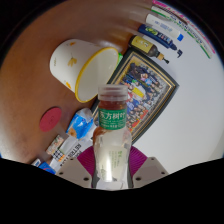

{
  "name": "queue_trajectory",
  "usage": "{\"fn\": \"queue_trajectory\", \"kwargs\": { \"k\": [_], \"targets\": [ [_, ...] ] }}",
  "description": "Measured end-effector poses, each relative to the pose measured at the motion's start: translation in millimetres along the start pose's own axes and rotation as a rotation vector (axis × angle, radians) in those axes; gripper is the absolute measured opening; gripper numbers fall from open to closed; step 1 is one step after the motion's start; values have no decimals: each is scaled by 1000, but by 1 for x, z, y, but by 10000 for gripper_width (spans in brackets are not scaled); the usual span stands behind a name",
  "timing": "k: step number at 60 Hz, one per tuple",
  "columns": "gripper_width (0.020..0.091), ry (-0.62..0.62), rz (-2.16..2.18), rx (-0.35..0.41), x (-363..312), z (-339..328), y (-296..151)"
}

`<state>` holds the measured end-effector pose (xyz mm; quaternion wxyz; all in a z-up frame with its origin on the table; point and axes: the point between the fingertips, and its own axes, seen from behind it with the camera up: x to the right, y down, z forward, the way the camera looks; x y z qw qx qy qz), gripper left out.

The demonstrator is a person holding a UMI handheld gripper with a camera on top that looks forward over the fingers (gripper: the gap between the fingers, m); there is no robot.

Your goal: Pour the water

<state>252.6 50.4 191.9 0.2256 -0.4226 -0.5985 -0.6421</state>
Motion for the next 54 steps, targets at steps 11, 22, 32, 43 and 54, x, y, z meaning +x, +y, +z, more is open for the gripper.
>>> {"fn": "queue_trajectory", "kwargs": {
  "k": [11, 22, 32, 43, 54],
  "targets": [
    [408, -5, 67, -1, 11, -2, 2],
    [408, -97, 481, 17, 18, -10, 14],
    [409, -173, 986, 32, 20, -21, 22],
    [410, -309, 1484, 134, 3, -21, -4],
    [409, -447, 1829, 168, -44, 0, -26]
  ]
}}
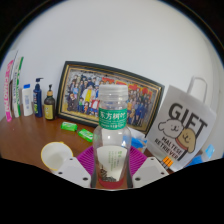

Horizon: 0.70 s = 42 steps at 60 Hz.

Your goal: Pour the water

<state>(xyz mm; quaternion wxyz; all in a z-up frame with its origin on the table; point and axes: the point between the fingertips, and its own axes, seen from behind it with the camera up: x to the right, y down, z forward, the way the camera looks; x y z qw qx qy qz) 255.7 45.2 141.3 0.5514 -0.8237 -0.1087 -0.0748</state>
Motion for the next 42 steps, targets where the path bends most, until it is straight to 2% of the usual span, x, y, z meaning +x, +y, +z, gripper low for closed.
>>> {"fn": "queue_trajectory", "kwargs": {
  "k": [22, 23, 31, 36, 39, 42],
  "targets": [
    [426, -74, 229, -46, 16, 53, 76],
    [426, -75, 232, -15, 17, 54, 72],
    [466, -78, 229, 29, 16, 52, 73],
    [527, -79, 235, 36, 15, 51, 73],
    [564, -85, 234, -4, 13, 52, 81],
    [686, -103, 246, -65, 7, 52, 92]
  ]
}}
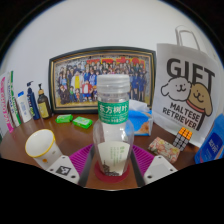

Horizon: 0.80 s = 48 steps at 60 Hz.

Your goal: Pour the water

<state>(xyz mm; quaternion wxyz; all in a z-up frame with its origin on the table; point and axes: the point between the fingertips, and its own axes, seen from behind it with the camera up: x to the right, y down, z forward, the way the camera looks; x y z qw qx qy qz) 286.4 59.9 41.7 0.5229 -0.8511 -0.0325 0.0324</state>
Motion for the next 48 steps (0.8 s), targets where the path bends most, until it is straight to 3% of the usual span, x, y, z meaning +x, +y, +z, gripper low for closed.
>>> {"fn": "queue_trajectory", "kwargs": {
  "k": [2, 3, 6, 9, 20, 48],
  "targets": [
    [842, 0, 12, -19, -3, -2, 3],
    [870, 2, 16, -23, -3, -4, 4],
    [829, 22, 23, -32, -2, -11, 3],
    [860, 45, 18, -39, -2, -22, 1],
    [856, 123, 1, -93, -20, -85, -6],
    [854, 236, 13, -116, -151, -319, -16]
  ]
}}
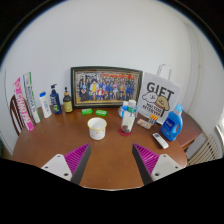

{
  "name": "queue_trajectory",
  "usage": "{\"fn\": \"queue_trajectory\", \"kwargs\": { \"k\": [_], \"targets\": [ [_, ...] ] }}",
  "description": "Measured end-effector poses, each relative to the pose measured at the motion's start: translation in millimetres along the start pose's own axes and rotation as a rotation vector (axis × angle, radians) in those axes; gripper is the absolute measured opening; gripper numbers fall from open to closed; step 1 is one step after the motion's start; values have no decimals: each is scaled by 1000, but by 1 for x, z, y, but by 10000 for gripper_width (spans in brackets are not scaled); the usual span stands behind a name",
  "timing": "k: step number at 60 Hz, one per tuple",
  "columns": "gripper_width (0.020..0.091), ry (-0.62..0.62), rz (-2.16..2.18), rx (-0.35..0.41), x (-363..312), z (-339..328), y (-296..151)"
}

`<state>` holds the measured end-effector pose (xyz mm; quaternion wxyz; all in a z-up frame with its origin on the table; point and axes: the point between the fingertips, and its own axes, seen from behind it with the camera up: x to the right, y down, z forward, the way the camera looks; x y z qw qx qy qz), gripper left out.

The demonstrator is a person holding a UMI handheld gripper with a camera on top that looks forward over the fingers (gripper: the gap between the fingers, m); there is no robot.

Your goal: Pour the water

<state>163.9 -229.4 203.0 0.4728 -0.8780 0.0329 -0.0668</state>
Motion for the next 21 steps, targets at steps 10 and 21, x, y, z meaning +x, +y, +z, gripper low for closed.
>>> {"fn": "queue_trajectory", "kwargs": {
  "k": [10, 21],
  "targets": [
    [855, -19, -15, 4, -18, -36, 10],
    [854, 1, -28, 28, -19, -49, 10]
  ]
}}
